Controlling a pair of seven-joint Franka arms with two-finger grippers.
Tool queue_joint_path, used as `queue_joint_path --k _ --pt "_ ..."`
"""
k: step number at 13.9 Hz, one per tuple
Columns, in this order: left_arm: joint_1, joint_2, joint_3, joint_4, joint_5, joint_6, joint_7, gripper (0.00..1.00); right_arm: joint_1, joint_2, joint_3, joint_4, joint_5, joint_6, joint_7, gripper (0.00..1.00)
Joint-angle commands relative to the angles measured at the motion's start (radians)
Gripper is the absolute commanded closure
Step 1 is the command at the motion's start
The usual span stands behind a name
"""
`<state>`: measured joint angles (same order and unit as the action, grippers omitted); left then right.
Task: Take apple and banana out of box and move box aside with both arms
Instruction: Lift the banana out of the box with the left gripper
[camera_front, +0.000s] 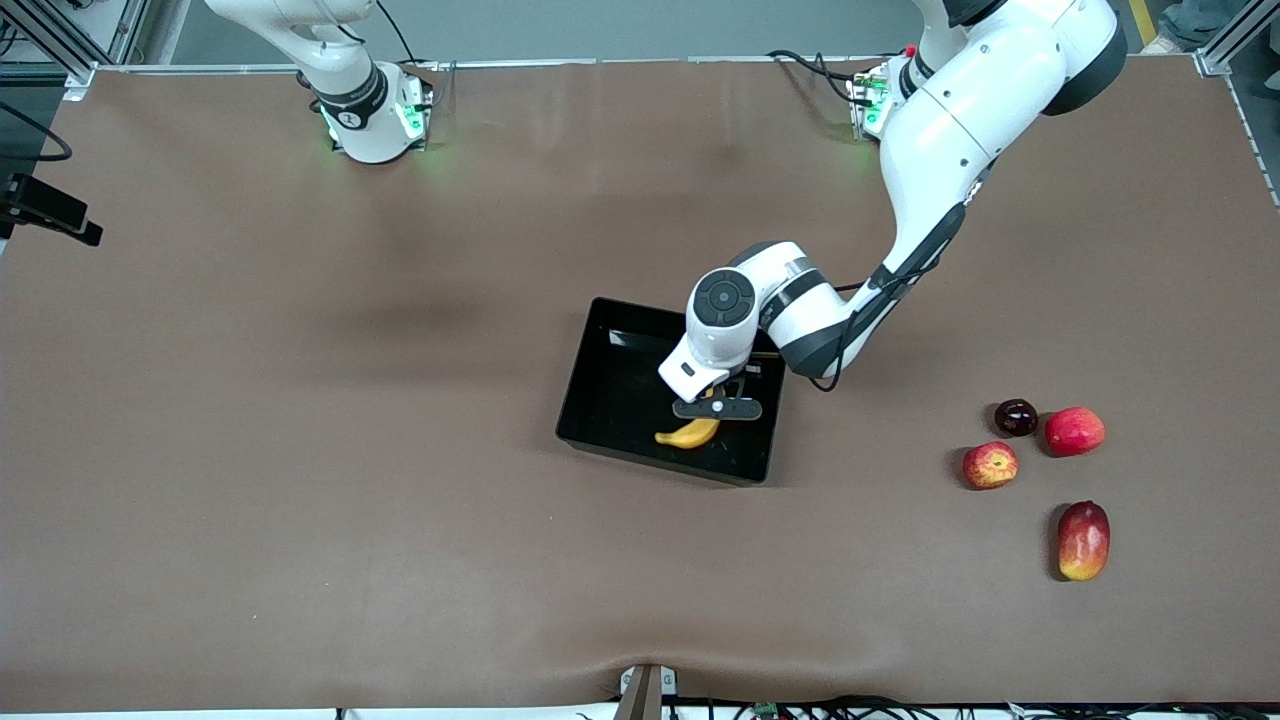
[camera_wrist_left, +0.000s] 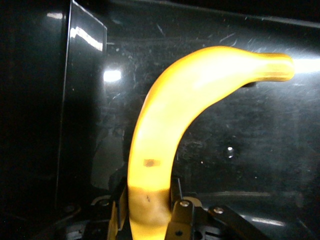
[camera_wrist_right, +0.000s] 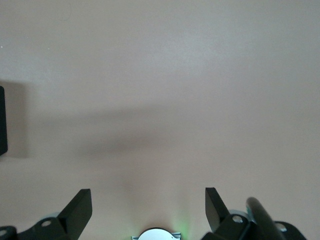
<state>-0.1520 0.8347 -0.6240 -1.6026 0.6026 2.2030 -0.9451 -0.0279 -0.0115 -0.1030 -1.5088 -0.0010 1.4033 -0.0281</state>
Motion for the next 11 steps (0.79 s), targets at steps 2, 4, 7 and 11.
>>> queue_joint_path --k 2,4,7,11 --pt "-0.003 -0.025 -0.006 0.021 0.025 0.000 0.025 1.00 -0.017 0.008 0.013 0.015 -0.014 -0.010 -0.012 0.00" --pt "-0.003 -0.054 -0.020 0.041 0.023 -0.025 0.025 1.00 -0.017 0.007 0.013 0.013 -0.014 -0.010 -0.012 0.00" --pt "0.031 -0.118 -0.071 0.050 0.008 -0.078 0.026 1.00 -0.017 0.007 0.013 0.013 -0.014 -0.010 -0.012 0.00" --pt "0.046 -0.236 -0.083 0.075 -0.044 -0.175 0.028 1.00 -0.015 0.025 0.013 0.013 -0.014 -0.036 -0.015 0.00"
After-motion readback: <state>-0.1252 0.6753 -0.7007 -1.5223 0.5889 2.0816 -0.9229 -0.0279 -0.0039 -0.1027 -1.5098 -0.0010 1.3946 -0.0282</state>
